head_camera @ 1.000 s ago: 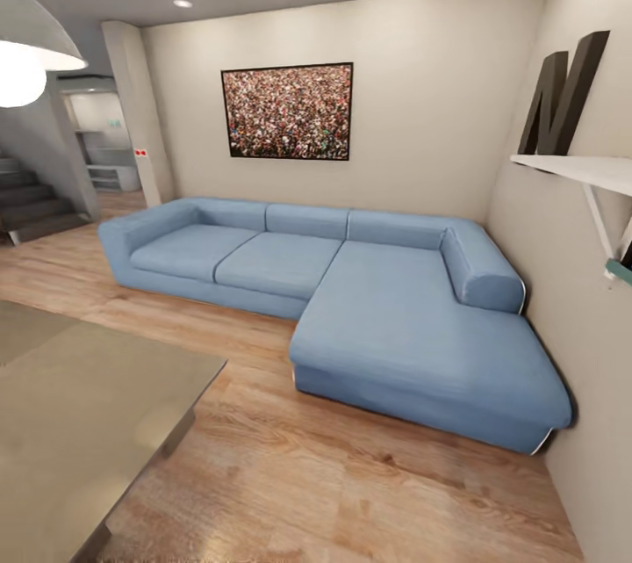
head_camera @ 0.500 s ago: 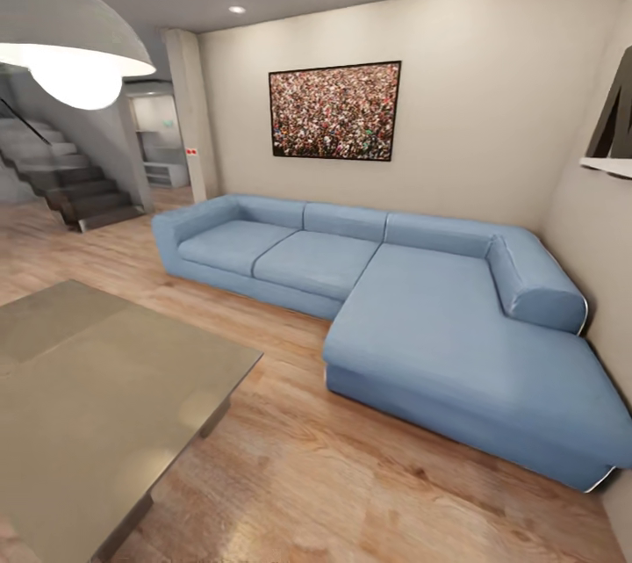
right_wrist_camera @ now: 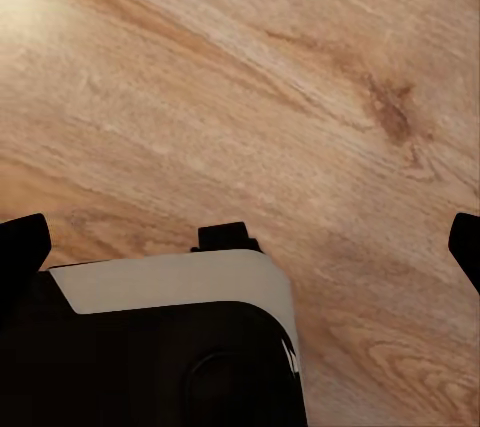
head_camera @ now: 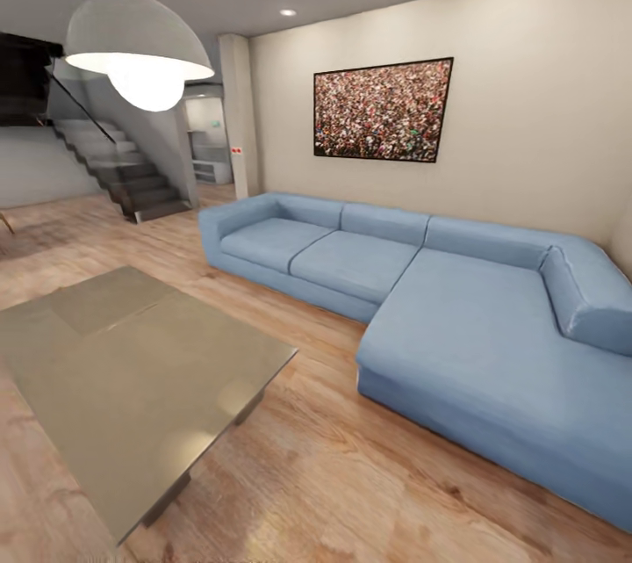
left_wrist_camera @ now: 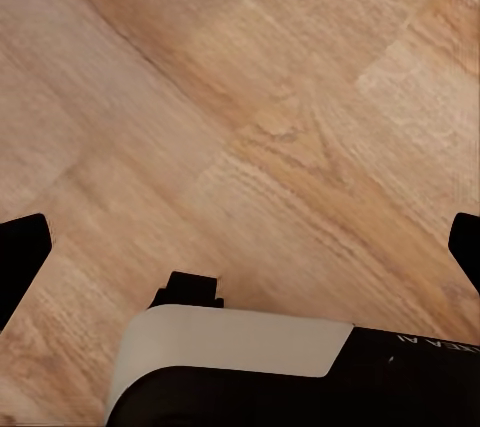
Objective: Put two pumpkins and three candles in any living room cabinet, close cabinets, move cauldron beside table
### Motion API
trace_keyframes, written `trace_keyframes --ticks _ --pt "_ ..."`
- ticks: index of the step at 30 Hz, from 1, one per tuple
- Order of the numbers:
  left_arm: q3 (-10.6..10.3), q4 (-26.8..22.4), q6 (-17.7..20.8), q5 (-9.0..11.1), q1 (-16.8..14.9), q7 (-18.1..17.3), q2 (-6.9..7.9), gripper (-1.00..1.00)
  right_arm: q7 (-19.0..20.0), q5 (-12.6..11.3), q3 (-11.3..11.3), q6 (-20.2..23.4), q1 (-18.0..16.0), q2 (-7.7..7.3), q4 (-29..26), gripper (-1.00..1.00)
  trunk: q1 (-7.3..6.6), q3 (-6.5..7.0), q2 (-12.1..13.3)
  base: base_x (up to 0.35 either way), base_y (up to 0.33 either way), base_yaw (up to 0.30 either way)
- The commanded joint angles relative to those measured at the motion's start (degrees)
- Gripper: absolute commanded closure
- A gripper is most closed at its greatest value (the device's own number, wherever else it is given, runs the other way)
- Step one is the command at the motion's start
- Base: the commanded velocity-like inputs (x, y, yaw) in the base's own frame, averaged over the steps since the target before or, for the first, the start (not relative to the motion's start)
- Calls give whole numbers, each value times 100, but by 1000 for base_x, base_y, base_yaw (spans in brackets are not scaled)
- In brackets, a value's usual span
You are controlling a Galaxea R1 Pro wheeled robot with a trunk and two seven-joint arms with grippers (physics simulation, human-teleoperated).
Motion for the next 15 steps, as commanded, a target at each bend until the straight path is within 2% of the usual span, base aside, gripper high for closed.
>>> trace_keyframes --ticks 1,15 --pt "-13 -2 -12 36 -1 3 0 -100 0 -52 2 -14 5 1 -12 -100 0 -4 -2 0 0 293" --pt "-13 -2 -12 36 -1 2 -1 -100 0 -52 2 -14 5 1 -12 -100 0 -4 -2 0 0 293"
